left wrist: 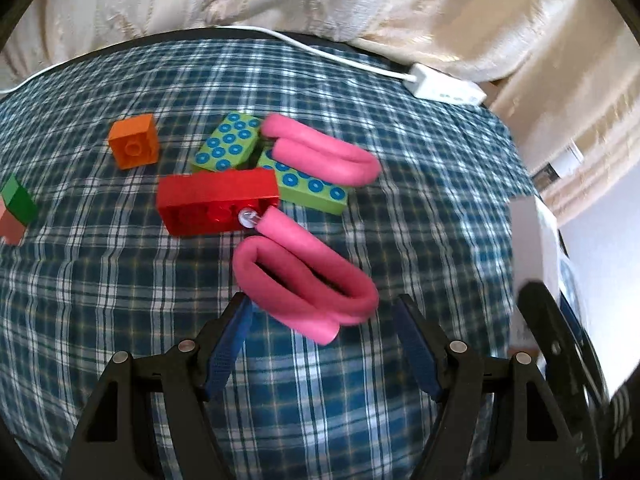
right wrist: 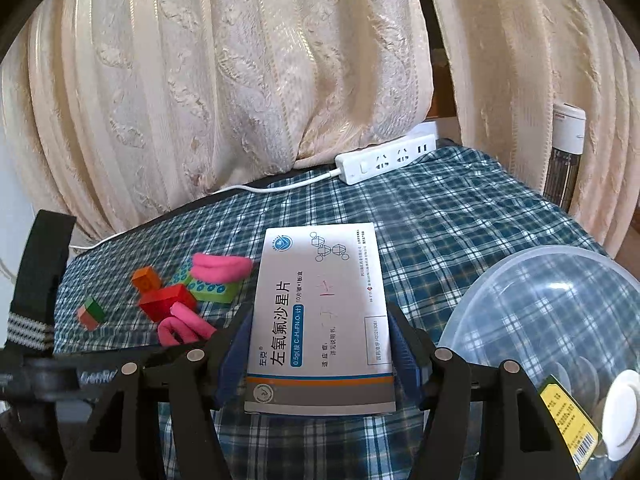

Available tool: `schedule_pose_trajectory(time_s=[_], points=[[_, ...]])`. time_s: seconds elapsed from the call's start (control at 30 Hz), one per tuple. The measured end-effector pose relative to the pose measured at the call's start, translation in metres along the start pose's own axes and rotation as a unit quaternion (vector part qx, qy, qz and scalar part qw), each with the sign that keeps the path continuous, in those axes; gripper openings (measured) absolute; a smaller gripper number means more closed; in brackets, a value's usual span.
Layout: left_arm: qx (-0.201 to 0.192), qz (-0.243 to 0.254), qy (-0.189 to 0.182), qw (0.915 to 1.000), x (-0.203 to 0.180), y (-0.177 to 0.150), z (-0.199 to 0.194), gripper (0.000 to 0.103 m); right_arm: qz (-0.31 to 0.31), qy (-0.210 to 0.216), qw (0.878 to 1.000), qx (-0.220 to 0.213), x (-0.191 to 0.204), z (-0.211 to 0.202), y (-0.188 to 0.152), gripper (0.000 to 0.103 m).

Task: Organize objects
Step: 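Grasp the pink foam tube with the left tool while the right tool holds the box, then carry the pink tube with the left tool and the box with the right tool to the bowl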

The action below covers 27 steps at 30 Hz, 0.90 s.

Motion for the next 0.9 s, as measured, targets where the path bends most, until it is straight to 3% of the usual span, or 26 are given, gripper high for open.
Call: schedule_pose_trajectory(time_s=[0.27, 0.5, 0.9], points=[[-0.018, 0.013, 0.079, 0.9966, -0.013, 0.006, 0.009, 0.075, -0.001, -0.001, 1.0, -0.013, -0.001, -0.006, 0.001, 0.066], [-0.041, 0.044, 0.116, 0.9914, -0.017, 0.004, 0.012, 0.071, -0.002, -0.004, 1.0, -0.019, -0.002, -0.009, 0.0, 0.066], [-0.063, 0.061, 0.103, 0.9908, -0.011, -0.009, 0.001, 0.067, 0.002, -0.013, 1.0, -0.025, -0.006, -0.01, -0.001, 0.066]])
Point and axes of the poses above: each gripper's, at about its wrist camera, not at the fingertips, and z roughly the way its jaws point, x to its left, y to its top, the point moved 2 cm from there along z, roughly the way its jaws point, and after that the axes turned 7 degrees about y, right-handed, at the moved point
